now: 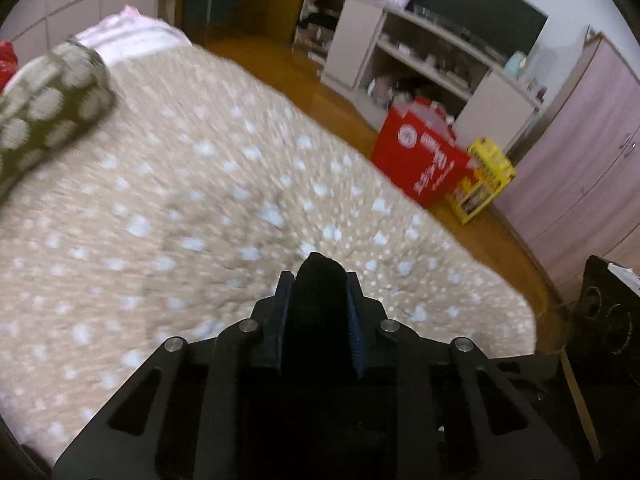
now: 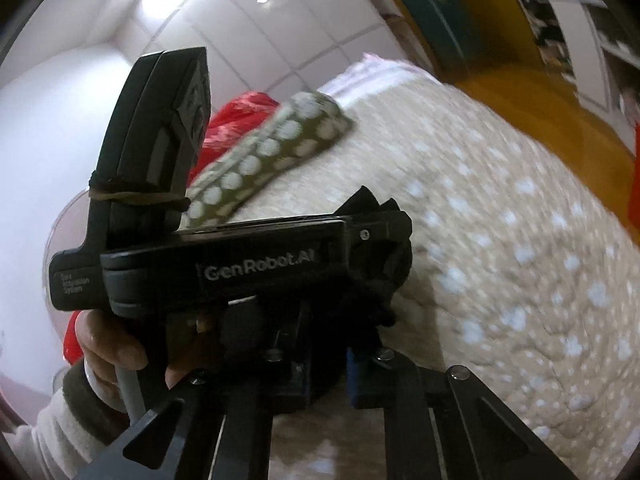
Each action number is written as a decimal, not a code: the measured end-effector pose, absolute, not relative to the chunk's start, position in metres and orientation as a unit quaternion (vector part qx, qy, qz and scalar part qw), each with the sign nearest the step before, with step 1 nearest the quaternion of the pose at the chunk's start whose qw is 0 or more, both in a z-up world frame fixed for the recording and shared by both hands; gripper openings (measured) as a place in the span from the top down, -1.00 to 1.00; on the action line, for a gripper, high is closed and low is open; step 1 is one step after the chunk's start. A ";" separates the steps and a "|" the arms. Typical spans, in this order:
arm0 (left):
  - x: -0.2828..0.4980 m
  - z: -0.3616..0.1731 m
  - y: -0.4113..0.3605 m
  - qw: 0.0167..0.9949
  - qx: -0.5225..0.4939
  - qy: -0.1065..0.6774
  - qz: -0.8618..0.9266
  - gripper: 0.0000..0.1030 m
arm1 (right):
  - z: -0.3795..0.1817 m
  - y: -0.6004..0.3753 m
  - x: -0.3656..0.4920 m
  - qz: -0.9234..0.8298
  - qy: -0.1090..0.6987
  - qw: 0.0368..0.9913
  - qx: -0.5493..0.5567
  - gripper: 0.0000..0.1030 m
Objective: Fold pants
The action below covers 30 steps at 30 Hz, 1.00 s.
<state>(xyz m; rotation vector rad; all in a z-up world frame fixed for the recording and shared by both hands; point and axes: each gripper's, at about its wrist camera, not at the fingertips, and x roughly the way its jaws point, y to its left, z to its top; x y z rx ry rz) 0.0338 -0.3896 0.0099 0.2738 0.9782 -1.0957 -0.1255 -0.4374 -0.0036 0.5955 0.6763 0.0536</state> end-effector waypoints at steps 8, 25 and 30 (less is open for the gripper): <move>0.057 0.060 -0.269 0.785 0.053 0.416 -0.457 0.55 | 0.048 -0.356 -0.098 0.110 0.302 0.922 0.218 0.79; 0.058 -0.004 -0.078 0.841 -0.045 0.474 -0.257 0.53 | 0.024 -0.243 -0.068 0.241 0.356 0.894 0.129 0.21; 0.040 0.001 -0.082 0.849 -0.059 0.463 -0.247 0.12 | 0.025 -0.285 -0.059 0.110 0.368 0.918 0.102 0.28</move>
